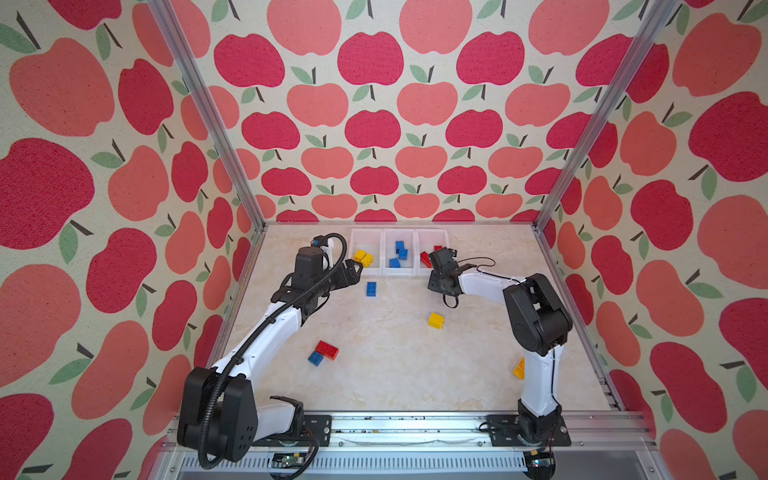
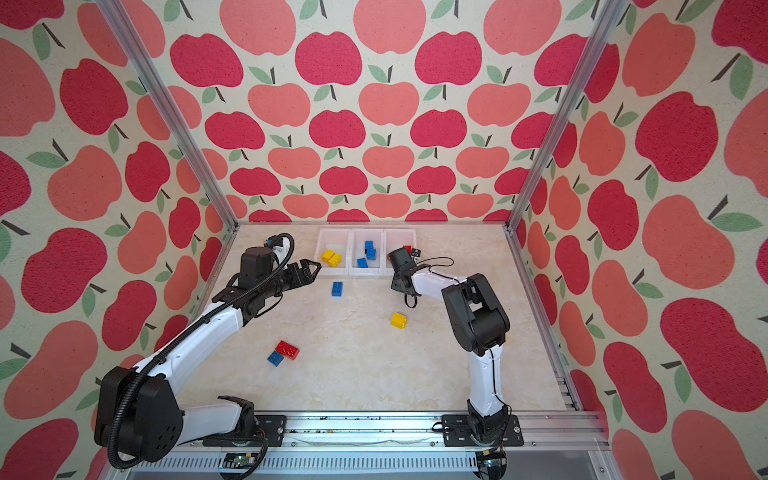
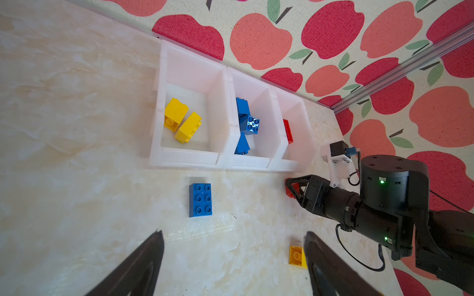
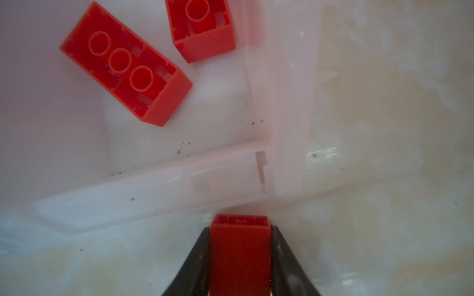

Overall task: Sort the legos into containers by color
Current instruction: 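Close the right gripper on the small red brick and lift it, then carry the red brick over the compartment holding red bricks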

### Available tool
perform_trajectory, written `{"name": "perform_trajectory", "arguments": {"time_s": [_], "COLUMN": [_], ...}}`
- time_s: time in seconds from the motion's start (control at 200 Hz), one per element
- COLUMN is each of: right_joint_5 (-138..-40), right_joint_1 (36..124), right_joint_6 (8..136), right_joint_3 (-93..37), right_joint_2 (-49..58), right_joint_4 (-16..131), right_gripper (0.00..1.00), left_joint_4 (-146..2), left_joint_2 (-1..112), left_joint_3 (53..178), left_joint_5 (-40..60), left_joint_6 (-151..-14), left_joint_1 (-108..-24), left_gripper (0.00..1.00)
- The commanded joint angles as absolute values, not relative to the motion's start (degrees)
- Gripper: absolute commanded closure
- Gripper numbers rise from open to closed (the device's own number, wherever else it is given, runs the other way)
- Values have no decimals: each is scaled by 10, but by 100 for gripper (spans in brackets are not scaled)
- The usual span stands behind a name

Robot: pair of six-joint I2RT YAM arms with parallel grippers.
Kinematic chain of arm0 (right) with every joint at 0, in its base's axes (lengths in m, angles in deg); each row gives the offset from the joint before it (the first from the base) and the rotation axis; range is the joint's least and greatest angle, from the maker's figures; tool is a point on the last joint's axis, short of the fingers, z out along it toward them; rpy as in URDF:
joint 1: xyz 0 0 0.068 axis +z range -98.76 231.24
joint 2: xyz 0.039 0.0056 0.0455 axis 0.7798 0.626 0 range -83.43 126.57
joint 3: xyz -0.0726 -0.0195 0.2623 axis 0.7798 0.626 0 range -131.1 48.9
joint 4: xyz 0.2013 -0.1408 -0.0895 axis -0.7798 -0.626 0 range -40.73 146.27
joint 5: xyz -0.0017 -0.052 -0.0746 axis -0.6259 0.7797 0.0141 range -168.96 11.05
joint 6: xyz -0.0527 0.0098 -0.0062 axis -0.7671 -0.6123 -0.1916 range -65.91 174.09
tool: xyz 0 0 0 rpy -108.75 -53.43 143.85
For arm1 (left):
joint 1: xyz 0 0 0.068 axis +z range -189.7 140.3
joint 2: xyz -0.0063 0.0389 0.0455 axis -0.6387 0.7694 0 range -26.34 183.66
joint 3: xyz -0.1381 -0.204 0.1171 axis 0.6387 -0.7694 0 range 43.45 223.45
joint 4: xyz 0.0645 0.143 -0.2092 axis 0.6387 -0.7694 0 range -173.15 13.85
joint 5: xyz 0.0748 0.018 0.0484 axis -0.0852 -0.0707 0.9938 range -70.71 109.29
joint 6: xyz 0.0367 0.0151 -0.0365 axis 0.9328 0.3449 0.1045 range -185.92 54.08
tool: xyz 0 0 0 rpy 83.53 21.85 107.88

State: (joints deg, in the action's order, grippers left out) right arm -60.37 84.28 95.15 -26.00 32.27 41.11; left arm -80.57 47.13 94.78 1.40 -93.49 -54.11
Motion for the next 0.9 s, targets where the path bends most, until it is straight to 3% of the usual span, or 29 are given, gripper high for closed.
{"name": "perform_trajectory", "arguments": {"time_s": [0.0,0.47,0.89], "right_joint_5": [-603,-580,-609], "right_joint_1": [854,863,826], "right_joint_6": [956,886,803], "right_joint_3": [-252,-268,-404], "right_joint_2": [301,180,279], "right_joint_4": [376,349,354], "right_gripper": [66,66,65], "left_joint_4": [-812,-803,-810], "left_joint_2": [457,441,424], "left_joint_3": [936,907,889], "left_joint_5": [16,10,12], "left_joint_6": [-938,-952,-957], "left_joint_1": [-538,-526,-520], "left_gripper": [12,7,5]}}
